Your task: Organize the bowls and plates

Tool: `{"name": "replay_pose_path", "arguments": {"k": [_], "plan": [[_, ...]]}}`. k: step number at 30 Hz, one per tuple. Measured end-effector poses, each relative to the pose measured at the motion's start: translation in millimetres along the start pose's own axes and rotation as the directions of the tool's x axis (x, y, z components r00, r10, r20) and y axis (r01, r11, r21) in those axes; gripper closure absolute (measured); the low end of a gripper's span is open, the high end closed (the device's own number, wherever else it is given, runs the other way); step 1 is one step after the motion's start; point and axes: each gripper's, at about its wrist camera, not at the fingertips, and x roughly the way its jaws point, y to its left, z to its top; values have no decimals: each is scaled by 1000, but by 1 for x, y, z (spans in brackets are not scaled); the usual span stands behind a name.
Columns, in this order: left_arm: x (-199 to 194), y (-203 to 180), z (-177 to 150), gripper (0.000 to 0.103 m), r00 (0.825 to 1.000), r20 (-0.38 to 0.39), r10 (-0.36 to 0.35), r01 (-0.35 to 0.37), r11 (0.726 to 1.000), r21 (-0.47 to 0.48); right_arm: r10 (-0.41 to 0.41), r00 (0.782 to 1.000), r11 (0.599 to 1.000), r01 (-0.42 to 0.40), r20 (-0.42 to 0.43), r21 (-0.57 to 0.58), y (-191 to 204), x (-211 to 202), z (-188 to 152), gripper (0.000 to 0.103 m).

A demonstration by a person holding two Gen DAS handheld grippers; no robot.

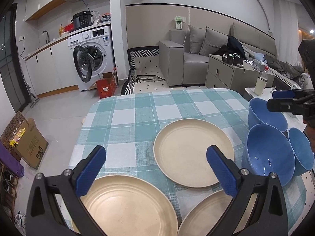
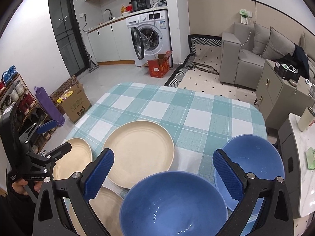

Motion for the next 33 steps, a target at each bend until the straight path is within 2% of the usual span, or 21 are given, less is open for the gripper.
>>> {"name": "replay_pose_path", "arguments": {"k": [9, 16, 21, 25, 33], "plan": [[25, 3, 3, 1, 998, -59, -27, 26, 999, -24, -3, 995, 1000, 2, -103, -4, -1, 44, 13, 0], [44, 4, 1, 1, 993, -100, -56, 52, 998, -39, -4, 982, 1000, 3, -188, -8, -1, 77, 17, 1], [57, 6, 2, 1, 990, -130, -55, 48, 997, -55, 13, 976, 1000, -11, -217, 11, -1, 90, 23, 1], [67, 6, 1, 1, 986, -154, -61, 52, 997, -63, 23, 962, 999, -12, -272, 43, -5, 107, 25, 1], [87, 3, -3, 1, 978, -202, -55, 44, 997, -56, 13, 939, 1000, -9, -345, 14, -5, 135, 22, 6]]}}
